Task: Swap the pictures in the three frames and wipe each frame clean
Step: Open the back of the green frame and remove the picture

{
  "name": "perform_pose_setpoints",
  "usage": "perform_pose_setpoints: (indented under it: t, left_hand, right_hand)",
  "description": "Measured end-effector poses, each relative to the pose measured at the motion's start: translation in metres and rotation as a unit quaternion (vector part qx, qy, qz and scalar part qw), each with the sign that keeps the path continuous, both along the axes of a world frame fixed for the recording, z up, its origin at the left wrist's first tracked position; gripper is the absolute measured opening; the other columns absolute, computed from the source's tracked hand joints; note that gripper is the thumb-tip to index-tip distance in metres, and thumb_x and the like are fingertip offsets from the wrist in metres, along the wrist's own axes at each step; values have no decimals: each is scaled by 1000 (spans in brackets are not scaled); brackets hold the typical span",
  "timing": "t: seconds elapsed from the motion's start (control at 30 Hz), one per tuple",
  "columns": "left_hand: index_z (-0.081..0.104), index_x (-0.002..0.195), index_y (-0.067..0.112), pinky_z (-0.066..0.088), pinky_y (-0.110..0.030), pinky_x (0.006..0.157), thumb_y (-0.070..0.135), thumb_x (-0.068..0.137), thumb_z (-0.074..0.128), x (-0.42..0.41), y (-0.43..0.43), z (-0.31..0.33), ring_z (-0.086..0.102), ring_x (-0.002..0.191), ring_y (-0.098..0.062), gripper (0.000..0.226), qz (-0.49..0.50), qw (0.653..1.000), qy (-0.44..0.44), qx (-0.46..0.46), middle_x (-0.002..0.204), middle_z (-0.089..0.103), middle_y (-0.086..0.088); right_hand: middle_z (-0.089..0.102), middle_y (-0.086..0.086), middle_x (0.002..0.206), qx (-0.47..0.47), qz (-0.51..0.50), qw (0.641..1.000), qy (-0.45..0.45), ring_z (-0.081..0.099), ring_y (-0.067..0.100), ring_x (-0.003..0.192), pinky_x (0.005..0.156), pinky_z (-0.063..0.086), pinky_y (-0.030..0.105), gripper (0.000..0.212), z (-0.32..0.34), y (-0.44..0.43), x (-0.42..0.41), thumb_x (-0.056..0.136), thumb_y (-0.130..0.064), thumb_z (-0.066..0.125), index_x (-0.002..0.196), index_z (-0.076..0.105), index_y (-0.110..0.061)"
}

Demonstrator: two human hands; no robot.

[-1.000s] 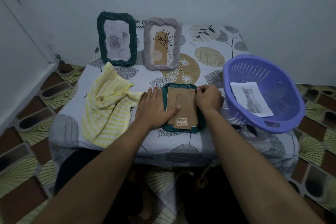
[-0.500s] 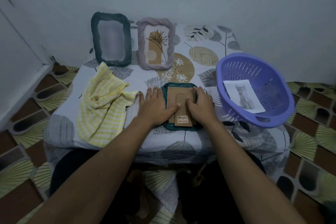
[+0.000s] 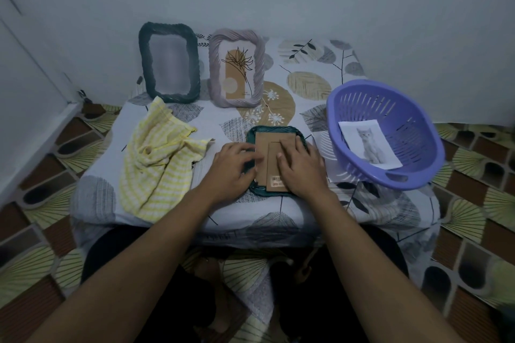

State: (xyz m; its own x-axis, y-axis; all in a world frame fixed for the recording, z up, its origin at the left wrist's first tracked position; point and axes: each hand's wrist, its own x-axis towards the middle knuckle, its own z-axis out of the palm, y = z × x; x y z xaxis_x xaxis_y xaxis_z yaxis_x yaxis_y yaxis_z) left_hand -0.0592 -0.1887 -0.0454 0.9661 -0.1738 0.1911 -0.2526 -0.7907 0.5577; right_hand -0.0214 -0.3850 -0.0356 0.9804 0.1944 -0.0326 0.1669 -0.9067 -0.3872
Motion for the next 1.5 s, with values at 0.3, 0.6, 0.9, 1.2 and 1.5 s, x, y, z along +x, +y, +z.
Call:
perform_pose_setpoints:
  t: [0.3, 0.6, 0.9, 1.2, 1.5]
  left_hand:
    - [73, 95, 24, 39, -16, 84, 60, 77, 65, -25, 7, -2, 52, 94, -5, 41, -45, 997, -41, -39, 92, 64, 15]
    - [72, 97, 25, 47, -26, 81, 62, 72, 66, -31, 9, 1, 57, 93, -9, 45, -55, 995, 13, -87, 96, 66, 10]
    - [63, 102, 47, 42, -42, 99, 64, 80, 57, -24, 12, -3, 51, 109, -14, 29, -95, 993, 52, -49, 108, 60, 12]
    - [59, 91, 53, 37, -47, 100, 66, 78, 52, -21, 11, -3, 46, 109, -14, 20, -105, 992, 72, -18, 107, 55, 15]
    - [69, 112, 33, 42, -46, 103, 62, 81, 52, -6, 4, 1, 52, 115, -17, 45, -4, 996, 32, -80, 115, 57, 2]
  right_hand:
    - [16, 0, 167, 0, -9, 1000, -2, 13, 30, 152, 122, 7, 45, 53, 2, 0, -3, 105, -50, 28, 156, 29, -35]
    - [18, -1, 166, 1, -15, 1000, -8, 14, 29, 152, 122, 7, 45, 52, 1, 2, -4, 105, -49, 28, 155, 30, -35]
    - [17, -1, 166, 4, -19, 1000, -3, 14, 29, 152, 122, 8, 47, 52, 0, 2, -4, 104, -50, 28, 155, 29, -36]
    - [17, -1, 167, 12, -20, 1000, -1, 13, 30, 152, 121, 9, 49, 53, -1, 1, -3, 104, -50, 29, 155, 29, -37]
    - [17, -1, 167, 13, -16, 1000, 0, 14, 30, 152, 121, 9, 50, 53, -1, 1, -4, 104, -50, 28, 155, 28, -36]
